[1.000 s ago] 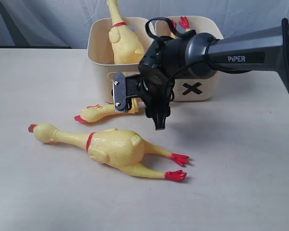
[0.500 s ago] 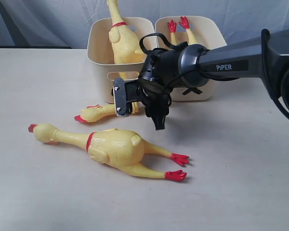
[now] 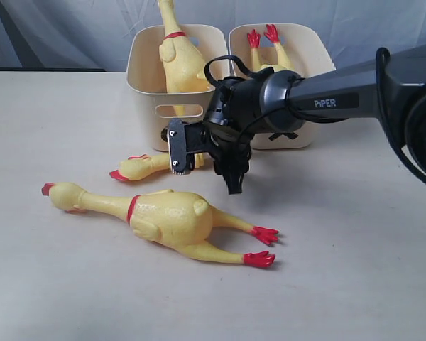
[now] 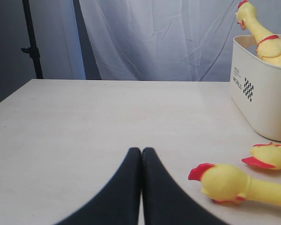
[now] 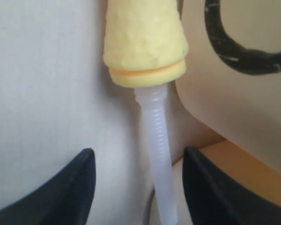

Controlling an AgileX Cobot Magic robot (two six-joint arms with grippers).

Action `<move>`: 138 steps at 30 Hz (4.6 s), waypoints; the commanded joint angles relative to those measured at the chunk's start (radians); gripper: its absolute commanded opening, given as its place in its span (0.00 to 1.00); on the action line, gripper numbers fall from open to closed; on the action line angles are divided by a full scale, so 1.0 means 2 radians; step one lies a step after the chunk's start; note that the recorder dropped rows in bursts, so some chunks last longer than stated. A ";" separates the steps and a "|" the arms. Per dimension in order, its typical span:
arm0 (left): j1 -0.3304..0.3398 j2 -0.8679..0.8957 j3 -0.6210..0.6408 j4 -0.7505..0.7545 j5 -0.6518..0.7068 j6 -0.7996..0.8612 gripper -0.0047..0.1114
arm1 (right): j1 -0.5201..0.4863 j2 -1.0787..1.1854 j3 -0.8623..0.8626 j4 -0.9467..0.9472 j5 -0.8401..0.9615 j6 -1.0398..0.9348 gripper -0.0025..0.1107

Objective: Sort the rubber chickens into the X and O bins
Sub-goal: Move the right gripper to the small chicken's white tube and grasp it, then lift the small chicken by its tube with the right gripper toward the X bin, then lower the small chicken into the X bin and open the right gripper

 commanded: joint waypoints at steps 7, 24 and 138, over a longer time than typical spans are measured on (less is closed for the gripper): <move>-0.001 -0.003 -0.001 -0.001 -0.003 -0.002 0.04 | -0.009 -0.001 -0.001 -0.027 0.005 0.050 0.49; -0.001 -0.003 -0.001 -0.001 -0.003 -0.002 0.04 | -0.012 0.025 -0.001 -0.026 0.009 0.058 0.24; -0.001 -0.003 -0.001 -0.001 -0.003 -0.002 0.04 | -0.116 -0.194 -0.001 0.028 0.070 0.399 0.34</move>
